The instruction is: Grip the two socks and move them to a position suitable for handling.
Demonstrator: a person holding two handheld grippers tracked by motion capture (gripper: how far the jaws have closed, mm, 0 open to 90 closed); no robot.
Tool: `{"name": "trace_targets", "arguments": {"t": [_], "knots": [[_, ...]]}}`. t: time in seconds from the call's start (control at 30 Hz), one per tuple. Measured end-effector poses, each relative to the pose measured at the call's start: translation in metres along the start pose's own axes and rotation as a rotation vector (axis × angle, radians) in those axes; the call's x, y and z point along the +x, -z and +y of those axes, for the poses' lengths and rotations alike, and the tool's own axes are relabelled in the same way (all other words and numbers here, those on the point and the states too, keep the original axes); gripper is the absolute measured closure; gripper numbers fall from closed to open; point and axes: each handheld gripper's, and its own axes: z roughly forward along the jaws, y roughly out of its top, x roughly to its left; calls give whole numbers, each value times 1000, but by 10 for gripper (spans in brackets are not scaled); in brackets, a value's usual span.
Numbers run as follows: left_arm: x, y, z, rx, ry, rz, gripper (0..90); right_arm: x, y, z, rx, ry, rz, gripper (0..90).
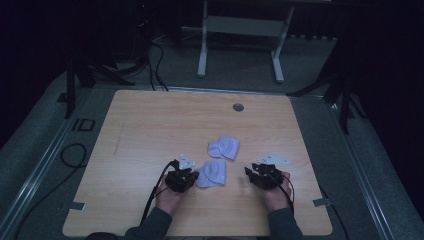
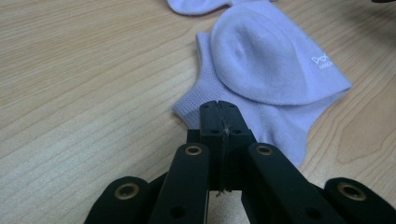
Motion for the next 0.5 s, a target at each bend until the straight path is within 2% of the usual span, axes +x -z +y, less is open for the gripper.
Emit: {"name": "trace_targets", "arguments": {"t": [0.07, 0.13, 0.2, 0.23, 0.33, 0.4, 0.5], "knots": [[0, 0, 0, -2, 1, -1, 897, 14, 0, 6, -1, 45, 43, 773], [0, 0, 1, -6, 5, -6, 897, 19, -1, 8, -3, 59, 58, 793], [0, 1, 1, -14, 6, -11, 897, 34, -3, 12, 1, 100, 98, 844], [-1, 1, 1, -17, 3, -16, 897, 34, -3, 12, 1, 100, 98, 844], [-2, 0, 1, -13, -15, -19, 897, 50, -8, 17, 6, 134, 142, 877], [-3, -2, 0, -2, -3, -10, 897, 58, -11, 19, 12, 148, 165, 874], [-3, -2, 1, -1, -9, 1, 897, 66, -15, 21, 21, 163, 187, 873]]}}
